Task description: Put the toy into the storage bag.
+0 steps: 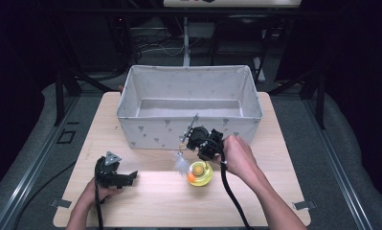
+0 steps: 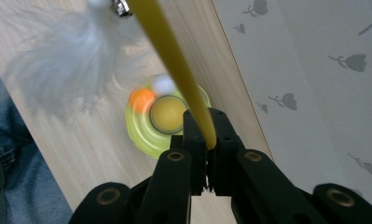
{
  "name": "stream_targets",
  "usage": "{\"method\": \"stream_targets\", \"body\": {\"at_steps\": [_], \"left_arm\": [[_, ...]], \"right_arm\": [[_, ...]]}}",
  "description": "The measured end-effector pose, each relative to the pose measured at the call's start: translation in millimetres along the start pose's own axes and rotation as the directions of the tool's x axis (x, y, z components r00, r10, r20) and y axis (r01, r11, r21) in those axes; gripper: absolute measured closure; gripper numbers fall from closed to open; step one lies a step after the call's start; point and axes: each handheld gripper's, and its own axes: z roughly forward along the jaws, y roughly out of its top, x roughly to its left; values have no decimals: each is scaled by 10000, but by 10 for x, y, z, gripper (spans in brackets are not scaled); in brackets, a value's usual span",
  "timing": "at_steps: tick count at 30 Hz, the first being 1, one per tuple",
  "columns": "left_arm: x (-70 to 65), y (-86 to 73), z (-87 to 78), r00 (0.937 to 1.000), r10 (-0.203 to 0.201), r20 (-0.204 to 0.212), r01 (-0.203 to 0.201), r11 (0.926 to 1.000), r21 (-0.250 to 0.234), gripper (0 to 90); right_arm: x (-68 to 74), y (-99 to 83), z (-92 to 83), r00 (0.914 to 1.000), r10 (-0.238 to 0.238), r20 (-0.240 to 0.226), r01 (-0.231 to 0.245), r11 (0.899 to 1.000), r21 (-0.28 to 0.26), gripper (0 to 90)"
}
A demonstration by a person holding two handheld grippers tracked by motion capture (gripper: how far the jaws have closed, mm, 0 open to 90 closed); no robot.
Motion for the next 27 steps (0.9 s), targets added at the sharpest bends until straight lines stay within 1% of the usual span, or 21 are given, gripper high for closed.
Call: {"method": "stream_targets", "body": {"at_steps": [5,6,7,9,18,19,27], "left_arm": [[0,0,0,10000,-2,1,2,10000,1,2],[0,0,0,10000,-2,3,2,10000,2,1],[0,0,0,10000,0,1,0,10000,2,2],[0,0,0,10000,7,1,-7,10000,5,2],[0,0,0,10000,1,1,-1,10000,1,1],[0,0,0,10000,4,1,-4,10000,5,1],[0,0,0,10000,0,1,0,10000,0,1]], "right_arm": [[-26,-1,-42,10000,29,69,-30,10000,12,881],[-35,0,-54,9999,-1,104,0,10000,80,881],[-42,-3,-62,9999,85,138,-85,10000,-6,881],[-64,-9,-94,9997,90,210,-92,9999,75,881],[-157,-49,-255,9988,306,389,-305,9995,-38,880],[-166,-52,-275,9985,358,414,-354,9993,-120,880],[-239,-92,-411,9973,462,564,-458,9989,-87,881]]}}
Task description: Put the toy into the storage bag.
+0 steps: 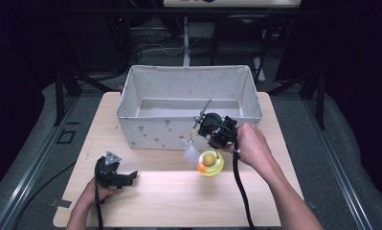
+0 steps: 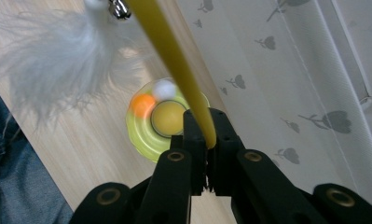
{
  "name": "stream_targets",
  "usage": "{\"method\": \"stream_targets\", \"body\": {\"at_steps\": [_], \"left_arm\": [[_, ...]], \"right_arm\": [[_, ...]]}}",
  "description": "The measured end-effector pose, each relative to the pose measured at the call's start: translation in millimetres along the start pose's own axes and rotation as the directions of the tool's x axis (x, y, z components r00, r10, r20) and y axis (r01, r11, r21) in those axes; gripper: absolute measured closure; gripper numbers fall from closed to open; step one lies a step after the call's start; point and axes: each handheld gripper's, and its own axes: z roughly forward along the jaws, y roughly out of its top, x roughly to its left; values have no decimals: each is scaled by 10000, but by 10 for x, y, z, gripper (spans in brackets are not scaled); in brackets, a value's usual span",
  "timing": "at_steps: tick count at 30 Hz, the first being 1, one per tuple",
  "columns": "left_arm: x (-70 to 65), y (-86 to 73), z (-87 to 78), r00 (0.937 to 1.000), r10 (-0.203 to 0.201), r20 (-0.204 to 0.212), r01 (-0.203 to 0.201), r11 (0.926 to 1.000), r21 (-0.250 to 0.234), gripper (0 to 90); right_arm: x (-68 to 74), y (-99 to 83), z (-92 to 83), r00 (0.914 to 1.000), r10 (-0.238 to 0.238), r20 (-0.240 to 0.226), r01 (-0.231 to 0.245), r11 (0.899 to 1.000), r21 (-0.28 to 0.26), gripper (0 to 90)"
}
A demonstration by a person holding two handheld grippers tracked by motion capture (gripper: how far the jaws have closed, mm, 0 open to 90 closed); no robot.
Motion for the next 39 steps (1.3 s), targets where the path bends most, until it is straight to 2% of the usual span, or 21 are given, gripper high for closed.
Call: {"method": "stream_targets", "body": {"at_steps": [9,26,32,39], "left_arm": [[0,0,0,10000,3,2,-3,10000,3,2],[0,0,0,10000,2,1,-2,10000,2,2],[0,0,-1,10000,7,-5,-7,10000,2,2],[1,0,-3,10000,18,4,-18,10000,23,2]], "right_arm": [[-92,13,-188,9999,141,52,-140,9998,-161,882],[-239,85,-451,9999,101,-76,-103,9997,-215,882],[-256,141,-496,9994,140,-306,-152,9990,-417,882],[-235,219,-568,9992,-72,-395,49,9984,-564,882]]}}
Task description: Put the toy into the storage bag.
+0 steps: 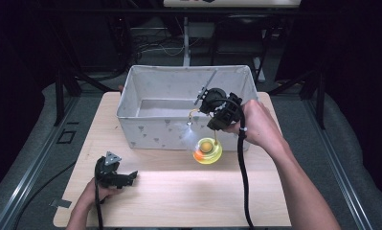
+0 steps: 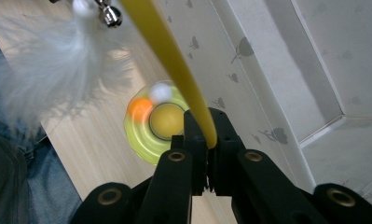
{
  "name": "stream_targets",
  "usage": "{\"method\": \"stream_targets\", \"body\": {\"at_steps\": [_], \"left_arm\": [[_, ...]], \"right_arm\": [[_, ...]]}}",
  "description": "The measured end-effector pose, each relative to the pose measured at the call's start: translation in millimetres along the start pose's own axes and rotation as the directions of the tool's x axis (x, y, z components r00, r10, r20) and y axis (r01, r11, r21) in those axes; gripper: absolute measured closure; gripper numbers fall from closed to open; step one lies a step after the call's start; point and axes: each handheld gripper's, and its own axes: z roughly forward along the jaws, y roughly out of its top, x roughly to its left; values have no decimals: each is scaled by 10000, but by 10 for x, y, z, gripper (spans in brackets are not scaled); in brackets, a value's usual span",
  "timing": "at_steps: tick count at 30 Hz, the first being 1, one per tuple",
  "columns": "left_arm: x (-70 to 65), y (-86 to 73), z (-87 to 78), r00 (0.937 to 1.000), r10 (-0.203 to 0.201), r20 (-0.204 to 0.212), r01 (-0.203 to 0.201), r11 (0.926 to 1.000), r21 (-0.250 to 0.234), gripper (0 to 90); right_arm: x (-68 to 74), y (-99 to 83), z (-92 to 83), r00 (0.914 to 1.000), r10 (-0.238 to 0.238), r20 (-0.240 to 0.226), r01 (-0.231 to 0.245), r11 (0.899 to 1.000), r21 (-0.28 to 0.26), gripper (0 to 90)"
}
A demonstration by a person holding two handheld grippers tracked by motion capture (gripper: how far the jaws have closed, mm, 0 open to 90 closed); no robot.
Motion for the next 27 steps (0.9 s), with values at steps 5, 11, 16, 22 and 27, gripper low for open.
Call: {"method": "stream_targets", "body": {"at_steps": [5,11,16,22,27], "left_arm": [[0,0,0,10000,-11,22,11,10000,17,2],[-1,0,0,10000,-11,17,11,10000,15,2],[1,0,-1,10000,8,7,-8,10000,15,2],[2,1,-3,10000,10,32,-10,10000,39,1],[1,1,-4,10000,6,36,-6,10000,46,1]], "right_arm": [[0,37,-41,9999,-62,91,62,10000,-21,882],[-25,73,-102,9999,-77,96,78,9999,-100,882],[-48,101,-148,9999,-68,99,69,9999,-128,883],[-67,158,-239,9997,-165,204,168,9997,-148,883],[-80,205,-323,9994,-194,273,199,9996,-194,883]]}}
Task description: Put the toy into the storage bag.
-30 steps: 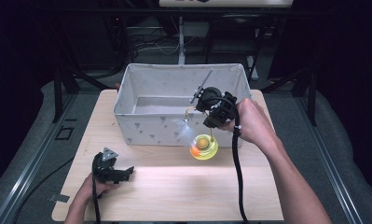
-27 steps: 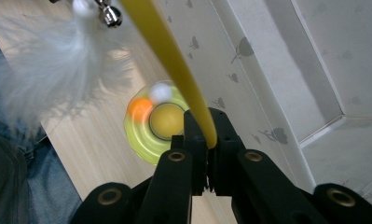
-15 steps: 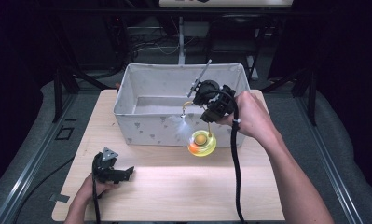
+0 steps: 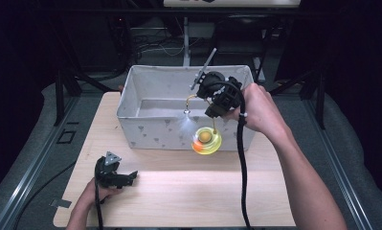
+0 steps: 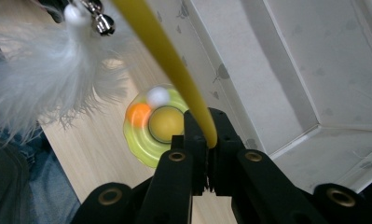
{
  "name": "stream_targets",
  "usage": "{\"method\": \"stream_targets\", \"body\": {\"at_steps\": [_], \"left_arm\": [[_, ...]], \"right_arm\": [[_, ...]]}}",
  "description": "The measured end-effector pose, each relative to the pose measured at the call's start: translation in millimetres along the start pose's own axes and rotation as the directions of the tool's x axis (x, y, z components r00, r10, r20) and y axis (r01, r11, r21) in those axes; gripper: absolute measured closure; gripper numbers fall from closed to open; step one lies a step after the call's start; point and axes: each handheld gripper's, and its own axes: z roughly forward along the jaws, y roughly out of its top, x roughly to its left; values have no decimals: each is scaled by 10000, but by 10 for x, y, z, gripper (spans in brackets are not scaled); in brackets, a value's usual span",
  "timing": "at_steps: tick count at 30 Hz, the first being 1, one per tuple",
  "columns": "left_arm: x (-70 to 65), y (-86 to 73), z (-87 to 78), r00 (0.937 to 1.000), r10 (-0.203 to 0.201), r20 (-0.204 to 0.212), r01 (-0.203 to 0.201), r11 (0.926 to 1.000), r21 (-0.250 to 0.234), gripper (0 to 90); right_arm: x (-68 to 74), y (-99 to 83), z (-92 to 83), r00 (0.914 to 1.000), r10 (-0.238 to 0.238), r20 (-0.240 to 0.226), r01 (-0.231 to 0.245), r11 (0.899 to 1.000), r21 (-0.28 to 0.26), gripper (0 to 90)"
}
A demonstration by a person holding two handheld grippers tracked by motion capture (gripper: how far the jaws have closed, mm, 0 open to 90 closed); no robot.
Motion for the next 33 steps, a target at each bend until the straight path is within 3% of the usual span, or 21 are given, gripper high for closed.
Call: {"method": "stream_targets", "body": {"at_steps": [22,33], "left_arm": [[0,0,1,10000,8,-20,-8,10000,-10,1],[0,0,0,10000,11,-21,-11,10000,-9,2]], "right_arm": [[-202,168,-265,9995,211,252,-206,9996,-201,884],[-384,203,-326,9967,667,459,-649,9971,-386,885]]}}
